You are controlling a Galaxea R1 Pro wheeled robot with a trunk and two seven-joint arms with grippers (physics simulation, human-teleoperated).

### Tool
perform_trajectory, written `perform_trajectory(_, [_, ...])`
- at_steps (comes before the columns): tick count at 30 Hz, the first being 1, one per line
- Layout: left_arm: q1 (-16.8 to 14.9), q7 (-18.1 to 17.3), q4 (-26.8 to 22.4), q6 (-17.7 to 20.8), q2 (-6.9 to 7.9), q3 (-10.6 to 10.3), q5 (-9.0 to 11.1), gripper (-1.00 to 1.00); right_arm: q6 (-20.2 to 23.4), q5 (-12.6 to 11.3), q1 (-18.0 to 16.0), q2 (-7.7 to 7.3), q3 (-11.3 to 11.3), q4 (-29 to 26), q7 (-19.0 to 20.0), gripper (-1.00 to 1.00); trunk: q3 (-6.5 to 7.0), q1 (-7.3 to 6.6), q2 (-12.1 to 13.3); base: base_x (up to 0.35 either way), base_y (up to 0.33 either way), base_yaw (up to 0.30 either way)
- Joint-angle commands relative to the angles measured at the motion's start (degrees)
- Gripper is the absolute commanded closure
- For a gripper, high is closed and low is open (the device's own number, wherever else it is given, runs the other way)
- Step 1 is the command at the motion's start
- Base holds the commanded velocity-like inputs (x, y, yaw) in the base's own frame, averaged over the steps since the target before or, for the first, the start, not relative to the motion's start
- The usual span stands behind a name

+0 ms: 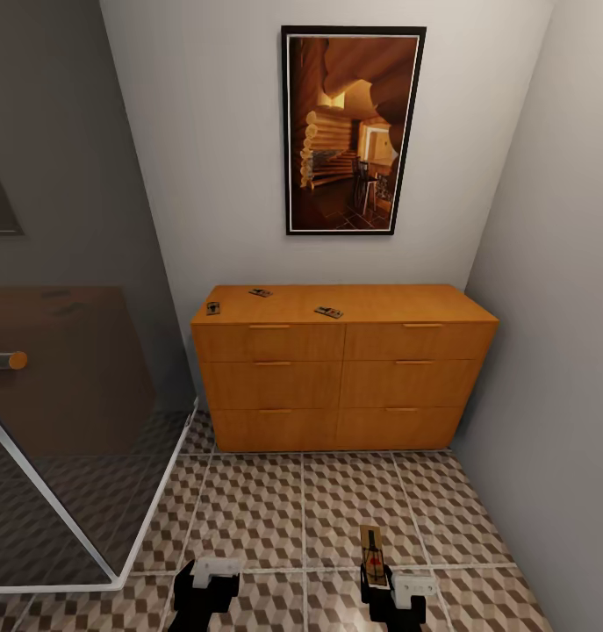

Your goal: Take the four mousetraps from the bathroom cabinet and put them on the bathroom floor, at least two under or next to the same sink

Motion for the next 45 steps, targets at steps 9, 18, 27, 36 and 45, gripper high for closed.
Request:
perform_trajectory(9, [-0.02, 0.48, -0.07, -0.15, 0.12, -0.26, -0.07, -1.0, -0.12, 0.45, -0.03, 0.02, -0.13, 0.04, -0.28, 1.0, -0.05, 0.0, -0.03, 0.0, 0.0, 0.0])
perform_trajectory(18, [-0.01, 0.48, -0.48, -0.15, 0.13, -0.26, -0.08, -1.0, -0.12, 0.45, -0.05, -0.01, -0.13, 0.04, -0.28, 1.0, -0.05, 0.0, -0.03, 0.0, 0.0, 0.0])
perform_trajectory(27, [-0.01, 0.48, -0.51, -0.15, 0.82, -0.24, -0.1, -1.0, -0.12, 0.45, -0.03, -0.01, -0.13, 0.04, -0.28, 1.0, -0.05, 0.0, -0.03, 0.0, 0.0, 0.0])
perform_trajectory(36, [0.0, 0.48, -0.61, -0.15, 1.08, -0.26, -0.06, -1.0, -0.12, 0.45, -0.03, 0.0, -0.13, 0.04, -0.28, 1.0, -0.05, 0.0, -0.03, 0.0, 0.0, 0.0])
perform_trajectory(45, [0.0, 0.48, -0.88, -0.15, 1.1, -0.25, -0.05, -1.0, -0.12, 0.48, -0.04, -0.01, -0.13, 0.04, -0.28, 1.0, -0.05, 0.0, -0.03, 0.0, 0.0, 0.0])
